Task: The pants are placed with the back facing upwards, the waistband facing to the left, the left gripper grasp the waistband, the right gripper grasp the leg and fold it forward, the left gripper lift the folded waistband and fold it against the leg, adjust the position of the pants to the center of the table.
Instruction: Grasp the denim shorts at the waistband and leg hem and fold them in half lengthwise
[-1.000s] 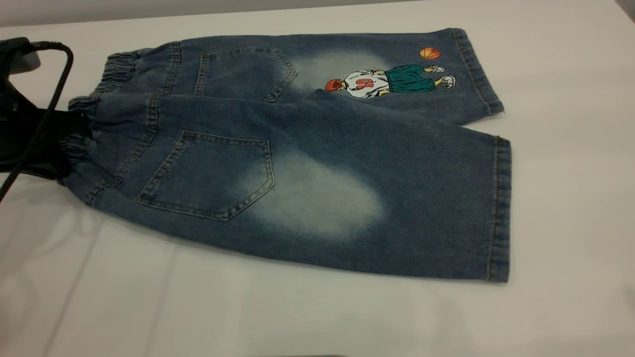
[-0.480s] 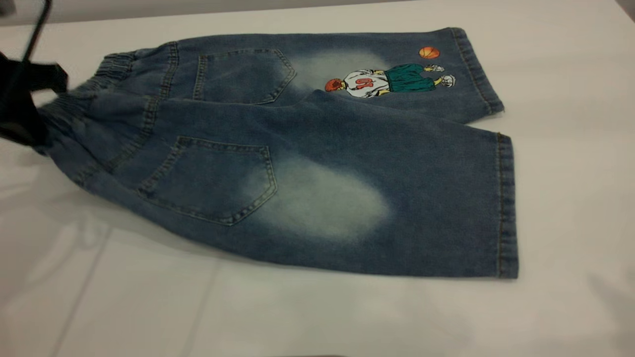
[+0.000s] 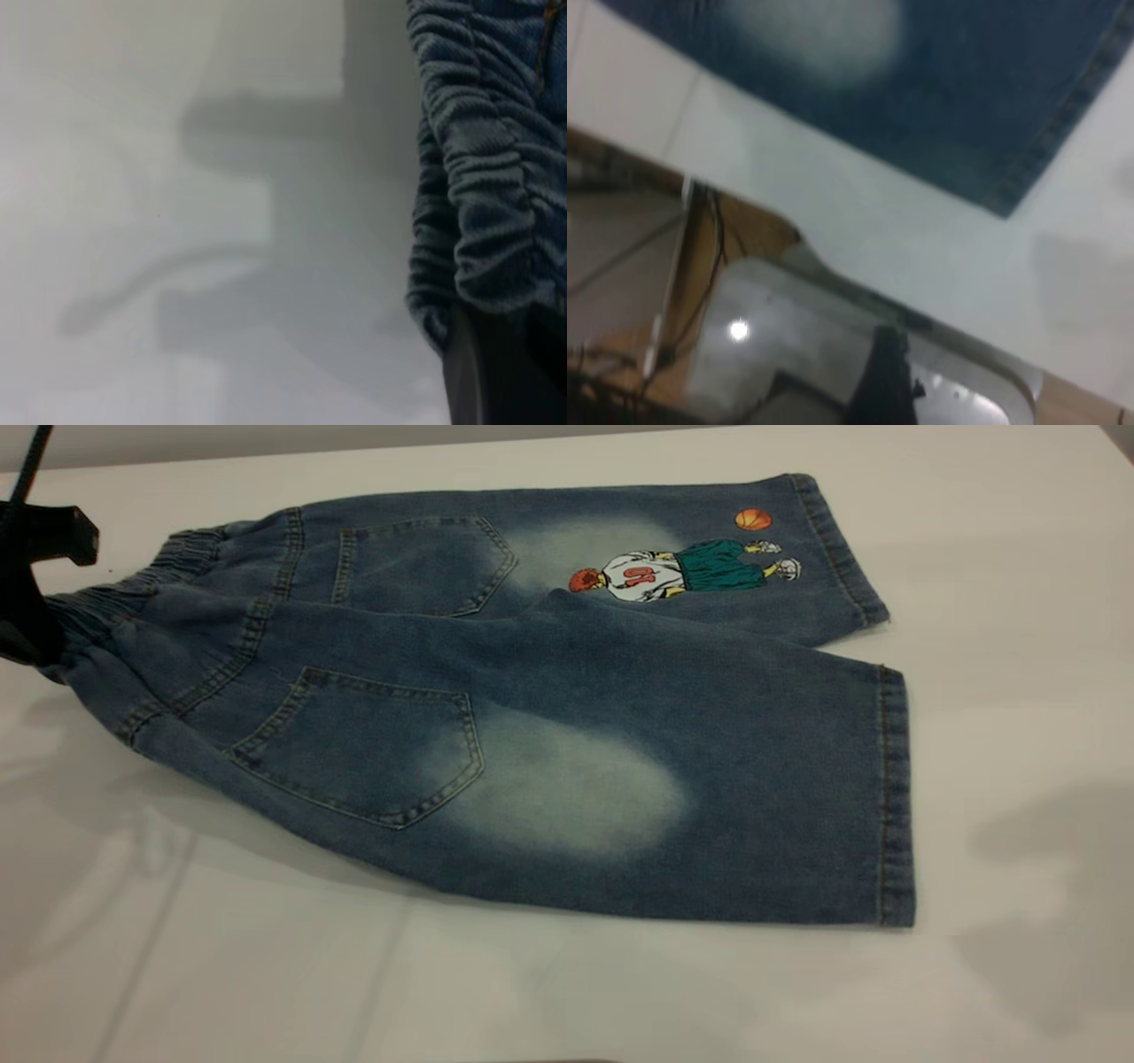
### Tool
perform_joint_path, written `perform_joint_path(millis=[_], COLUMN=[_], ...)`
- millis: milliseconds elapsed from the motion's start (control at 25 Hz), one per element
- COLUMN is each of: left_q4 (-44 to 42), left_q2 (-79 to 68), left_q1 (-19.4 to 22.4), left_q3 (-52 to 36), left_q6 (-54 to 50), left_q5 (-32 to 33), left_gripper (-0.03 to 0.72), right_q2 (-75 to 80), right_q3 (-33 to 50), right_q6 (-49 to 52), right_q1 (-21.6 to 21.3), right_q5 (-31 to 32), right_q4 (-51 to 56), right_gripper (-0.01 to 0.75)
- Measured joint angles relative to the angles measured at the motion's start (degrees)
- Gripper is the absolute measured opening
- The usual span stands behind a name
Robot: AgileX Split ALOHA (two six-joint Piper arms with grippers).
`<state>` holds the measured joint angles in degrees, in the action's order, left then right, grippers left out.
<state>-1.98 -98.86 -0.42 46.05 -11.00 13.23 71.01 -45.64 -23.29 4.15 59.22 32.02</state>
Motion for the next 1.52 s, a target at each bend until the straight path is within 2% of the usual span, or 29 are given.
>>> perform_joint_path(millis=[160,320,480,720,840,1160,1520], left_q4=[0.04,0.04,0.58,0.75,0.75,0.8,0.86], left_q2=[0.0,0.0,0.0,0.0,0.0,0.0,0.0], left_q1=[0.0,0.0,0.0,0.0,0.0,0.0,0.0], left_q3=[0.0,0.0,0.0,0.0,0.0,0.0,0.0], left_q6=[0.0,0.0,0.0,0.0,0.0,0.0,0.0], left_q5=[0.13,0.18,0.23,0.23,0.23,0.39,0.39], left_gripper=[0.041,0.041,0.041,0.041,0.041,0.041,0.041], right_q2=[4.76,10.04,15.67,24.71,29.17,37.47,44.5], right_q3=[0.01,0.01,0.01,-0.04,-0.04,-0.39,-0.45], right_q6=[0.69,5.55,13.02,19.82,20.2,20.34,20.55], right_q1=[8.62,16.46,22.1,27.55,28.98,29.03,29.03], right_q5=[-3.94,-8.0,-11.31,-17.37,-21.87,-31.3,-36.33], right_q4=[-1.96,-7.21,-14.12,-19.64,-19.77,-20.06,-21.48], right_gripper=[0.584,0.584,0.584,0.576,0.573,0.571,0.571])
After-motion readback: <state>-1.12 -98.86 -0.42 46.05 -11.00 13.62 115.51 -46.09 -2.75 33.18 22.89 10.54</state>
